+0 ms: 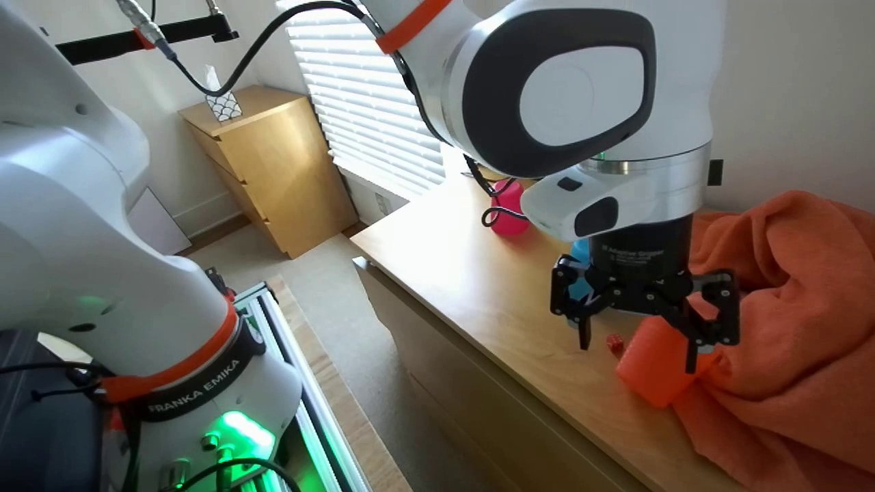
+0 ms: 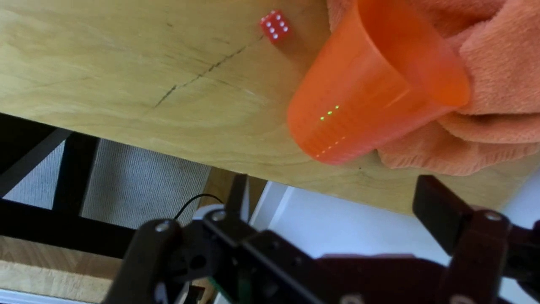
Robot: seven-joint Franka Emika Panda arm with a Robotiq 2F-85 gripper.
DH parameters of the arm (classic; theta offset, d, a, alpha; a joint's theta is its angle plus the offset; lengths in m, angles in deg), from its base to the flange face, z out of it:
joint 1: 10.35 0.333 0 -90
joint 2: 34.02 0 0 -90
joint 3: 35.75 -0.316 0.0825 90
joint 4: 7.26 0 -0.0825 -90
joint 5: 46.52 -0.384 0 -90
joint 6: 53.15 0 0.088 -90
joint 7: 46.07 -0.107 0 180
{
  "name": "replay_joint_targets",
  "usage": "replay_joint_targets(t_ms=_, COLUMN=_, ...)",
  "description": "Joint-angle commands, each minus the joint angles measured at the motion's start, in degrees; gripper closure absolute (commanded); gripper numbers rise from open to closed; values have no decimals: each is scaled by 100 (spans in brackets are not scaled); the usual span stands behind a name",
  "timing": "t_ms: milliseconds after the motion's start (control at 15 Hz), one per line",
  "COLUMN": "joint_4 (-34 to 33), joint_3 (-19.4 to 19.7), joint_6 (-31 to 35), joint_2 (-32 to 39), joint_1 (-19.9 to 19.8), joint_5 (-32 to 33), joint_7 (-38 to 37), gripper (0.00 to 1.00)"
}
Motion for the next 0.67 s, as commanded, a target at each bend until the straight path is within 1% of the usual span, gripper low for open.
replay_joint_targets(t_ms=0, joint_4=24, joint_3=52, joint_6=580, joint_2=298, joint_1=40, joint_5=-40, joint_7=-531, gripper=0)
replay_joint_targets(t_ms=133, joint_4=-26, joint_3=139, joint_6=872, joint_2=485, joint_1=110, joint_5=5, joint_7=-830, gripper=0)
replay_joint_targets(t_ms=267, joint_4=-53, joint_3=199, joint_6=1063, joint_2=657, joint_1=171, joint_5=-120, joint_7=-938, gripper=0)
replay_joint_targets(t_ms=400, joint_4=-65, joint_3=269, joint_6=1266, joint_2=797, joint_1=251, joint_5=-205, joint_7=-955, gripper=0)
replay_joint_targets(t_ms=600, joint_4=-103, joint_3=477, joint_6=1467, joint_2=982, joint_1=461, joint_5=-249, joint_7=-993, gripper=0)
